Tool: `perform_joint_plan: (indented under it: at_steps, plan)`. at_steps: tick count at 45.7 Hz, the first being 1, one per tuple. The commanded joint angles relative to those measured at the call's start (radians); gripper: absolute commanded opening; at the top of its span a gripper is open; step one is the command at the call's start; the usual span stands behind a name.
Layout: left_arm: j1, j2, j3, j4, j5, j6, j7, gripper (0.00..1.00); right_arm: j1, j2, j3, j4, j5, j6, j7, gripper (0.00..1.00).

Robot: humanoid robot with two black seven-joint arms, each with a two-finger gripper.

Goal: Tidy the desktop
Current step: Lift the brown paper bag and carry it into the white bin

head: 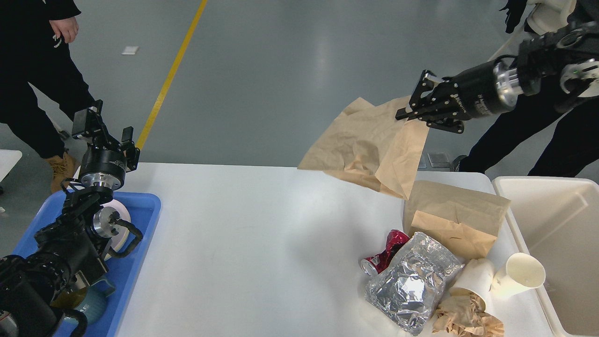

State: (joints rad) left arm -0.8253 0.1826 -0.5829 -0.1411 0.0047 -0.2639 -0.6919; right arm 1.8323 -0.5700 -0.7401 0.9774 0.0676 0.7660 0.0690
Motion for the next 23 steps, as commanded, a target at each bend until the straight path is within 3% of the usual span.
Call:
perform_joint_plan:
  at_steps: [1,11,23]
  plan:
    - [0.000,0.000,0.000,0.000,0.000,0.000,0.000,0.96,0.042,-0.079,0.002,-0.038,-0.002,0.006,0.000,0.00]
    - [0.000,0.000,0.000,0.000,0.000,0.000,0.000,0.96,-0.105,-0.152,0.001,-0.270,0.000,-0.039,-0.001,0.00]
    - [0.000,0.000,0.000,0.000,0.000,0.000,0.000,0.96,-0.462,-0.240,0.007,-0.542,0.005,-0.247,0.000,0.00]
